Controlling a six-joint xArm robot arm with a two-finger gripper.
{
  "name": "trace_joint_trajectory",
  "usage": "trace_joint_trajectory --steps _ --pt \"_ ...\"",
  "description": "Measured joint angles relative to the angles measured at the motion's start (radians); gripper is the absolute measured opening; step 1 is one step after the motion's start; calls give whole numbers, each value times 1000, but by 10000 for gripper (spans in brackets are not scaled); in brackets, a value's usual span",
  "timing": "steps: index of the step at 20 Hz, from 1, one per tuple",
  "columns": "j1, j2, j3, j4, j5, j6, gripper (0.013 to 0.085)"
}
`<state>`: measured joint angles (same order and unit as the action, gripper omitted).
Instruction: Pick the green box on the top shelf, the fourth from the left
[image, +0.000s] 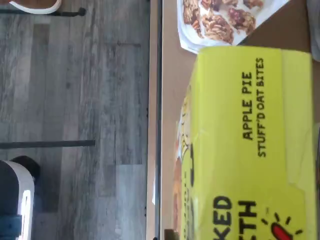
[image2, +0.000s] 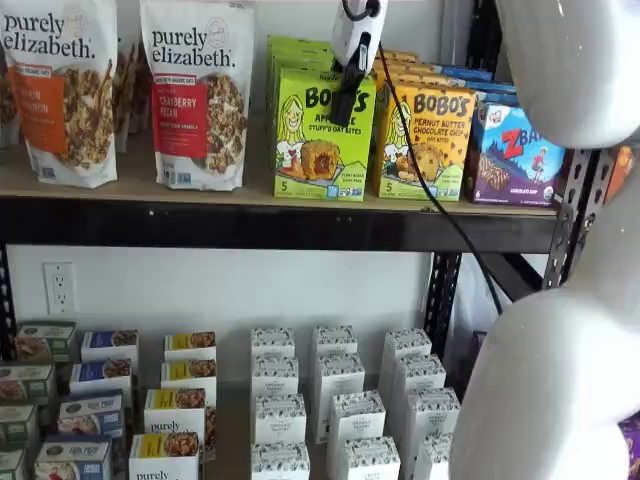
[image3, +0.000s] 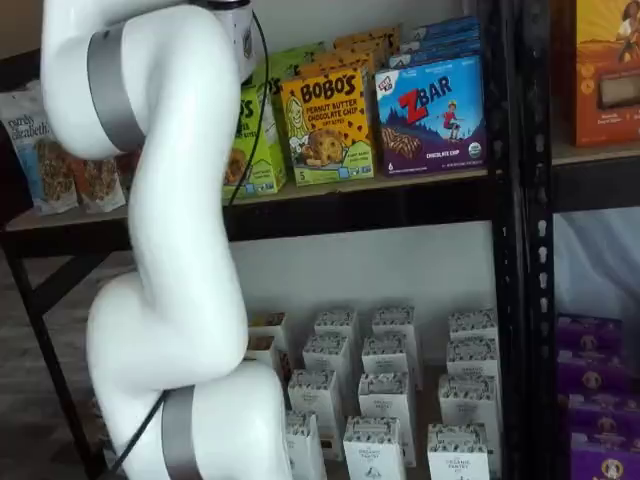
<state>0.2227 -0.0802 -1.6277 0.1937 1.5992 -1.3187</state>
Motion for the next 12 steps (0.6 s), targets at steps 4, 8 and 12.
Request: trace_joint_trajectory --steps 4,8,12 --pt "1 3 -2 2 2 1 490" --pt "2 2 1 0 3 1 370" --pt "1 0 2 -6 6 0 370"
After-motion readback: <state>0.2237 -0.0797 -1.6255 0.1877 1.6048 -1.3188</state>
